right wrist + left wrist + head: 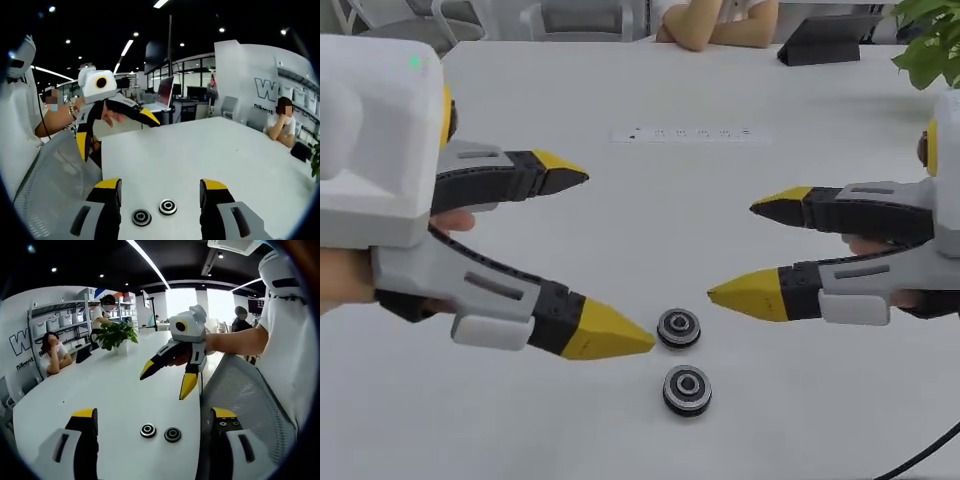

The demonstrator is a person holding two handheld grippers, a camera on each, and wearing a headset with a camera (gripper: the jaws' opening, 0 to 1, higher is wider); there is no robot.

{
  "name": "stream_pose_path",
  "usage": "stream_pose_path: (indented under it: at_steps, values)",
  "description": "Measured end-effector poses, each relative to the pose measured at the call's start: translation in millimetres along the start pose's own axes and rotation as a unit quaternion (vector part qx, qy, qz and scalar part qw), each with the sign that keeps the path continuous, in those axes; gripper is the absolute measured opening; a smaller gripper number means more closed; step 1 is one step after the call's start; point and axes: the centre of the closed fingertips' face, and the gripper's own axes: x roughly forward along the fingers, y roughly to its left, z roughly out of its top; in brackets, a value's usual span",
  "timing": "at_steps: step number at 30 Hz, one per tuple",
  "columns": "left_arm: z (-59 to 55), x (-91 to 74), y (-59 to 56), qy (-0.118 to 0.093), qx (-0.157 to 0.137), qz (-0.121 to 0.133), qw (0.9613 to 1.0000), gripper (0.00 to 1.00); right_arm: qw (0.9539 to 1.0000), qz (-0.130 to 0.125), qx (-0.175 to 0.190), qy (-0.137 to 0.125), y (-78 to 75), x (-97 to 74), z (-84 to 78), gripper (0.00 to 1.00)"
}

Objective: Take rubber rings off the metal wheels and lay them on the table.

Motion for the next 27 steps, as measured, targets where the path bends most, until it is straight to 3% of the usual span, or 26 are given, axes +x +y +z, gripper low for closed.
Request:
stream_pose_path:
  at_steps: [6, 13, 17, 21, 25, 27]
  values:
    - [-0.3, 18.2, 3.1, -0.009, 0.002, -0.004, 1.0000, 0.86, 0.9998, 0.019, -0.001, 0.010, 6.4, 7.5, -17.1, 0.54]
    - [-4.3, 41.2, -6.2, -0.028, 0.014, -0.017, 0.9994, 0.76, 0.9985, 0.034, 0.004, 0.043, 10.5, 10.7, -47.3, 0.50]
    - [-13.0, 48.8, -10.2, -0.038, 0.024, -0.017, 0.9988, 0.61, 0.9975, 0.045, 0.009, 0.054, 12.4, 14.4, -59.7, 0.42]
    - [-20.7, 51.9, -9.3, -0.053, 0.015, -0.008, 0.9985, 0.55, 0.9953, 0.058, 0.004, 0.078, 16.1, 19.3, -76.3, 0.37]
    - [-35.8, 55.5, -11.2, -0.049, 0.005, -0.012, 0.9987, 0.43, 0.9928, 0.070, 0.010, 0.097, 23.8, 23.2, -89.6, 0.34]
    - [-45.0, 58.4, -12.5, -0.038, 0.003, -0.015, 0.9992, 0.41, 0.9913, 0.070, 0.008, 0.111, 25.4, 24.6, -98.3, 0.34]
